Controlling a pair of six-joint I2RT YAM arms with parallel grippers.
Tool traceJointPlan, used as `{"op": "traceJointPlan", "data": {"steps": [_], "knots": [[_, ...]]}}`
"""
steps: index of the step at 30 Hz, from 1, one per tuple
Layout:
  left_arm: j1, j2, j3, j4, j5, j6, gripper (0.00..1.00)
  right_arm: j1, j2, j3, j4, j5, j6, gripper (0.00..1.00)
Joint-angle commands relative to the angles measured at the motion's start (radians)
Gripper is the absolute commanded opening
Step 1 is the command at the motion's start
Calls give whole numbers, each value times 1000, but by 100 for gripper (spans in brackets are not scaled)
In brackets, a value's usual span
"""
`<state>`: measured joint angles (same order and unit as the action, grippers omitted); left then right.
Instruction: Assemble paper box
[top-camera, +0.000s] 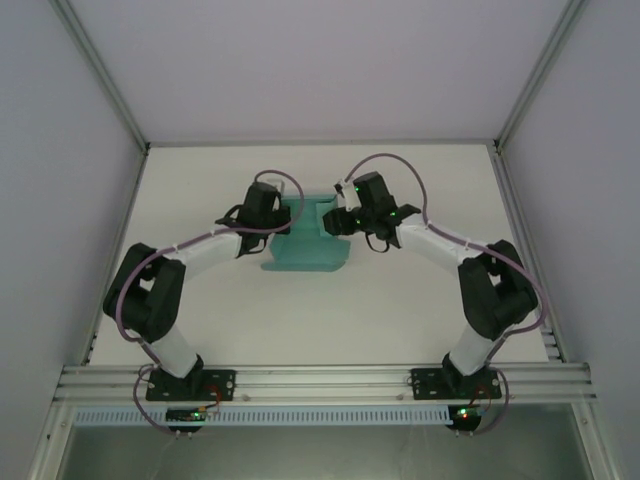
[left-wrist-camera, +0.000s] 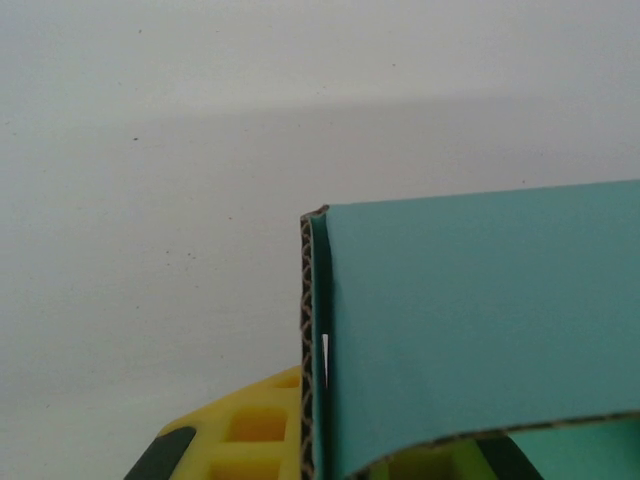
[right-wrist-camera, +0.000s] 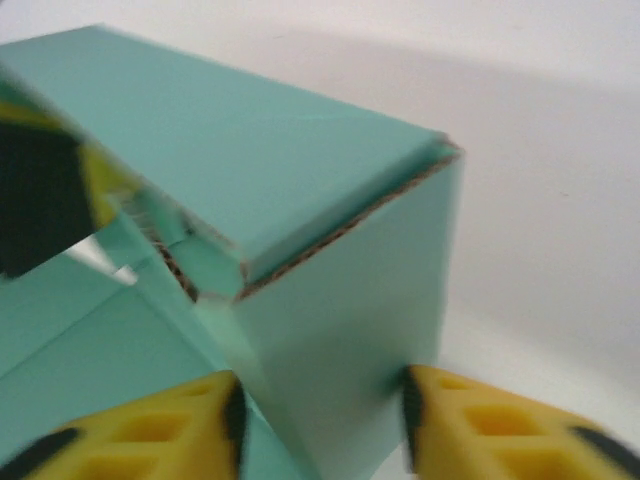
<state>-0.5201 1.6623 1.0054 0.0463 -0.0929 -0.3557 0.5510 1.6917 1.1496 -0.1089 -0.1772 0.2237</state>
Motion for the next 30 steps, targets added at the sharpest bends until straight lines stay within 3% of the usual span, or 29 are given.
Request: {"op": "traceJointPlan", "data": {"steps": [1, 6, 10, 14, 16, 22, 24, 30], "knots": [[-25, -15, 35, -5, 15, 20, 1, 13, 31, 5, 53, 236, 102, 26], [-41, 2, 41, -3, 13, 15, 0, 37, 68, -3, 85, 441, 137, 8], [-50, 14, 59, -20, -6, 1, 0, 77, 121, 62, -32, 652, 139, 7], [-60, 20, 72, -29, -11, -7, 0, 105, 171, 125, -199, 863, 290, 5], [-66, 25, 81, -36, -23, -9, 0, 106, 180, 138, -227, 911, 325, 7], [-77, 46, 107, -65, -57, -22, 0, 103, 184, 161, -217, 893, 331, 12], [-78, 44, 103, -55, -44, -22, 0, 101, 170, 130, -124, 856, 292, 13], [-81, 37, 93, -40, -10, -14, 0, 44, 73, -61, 249, 484, 195, 16]]}}
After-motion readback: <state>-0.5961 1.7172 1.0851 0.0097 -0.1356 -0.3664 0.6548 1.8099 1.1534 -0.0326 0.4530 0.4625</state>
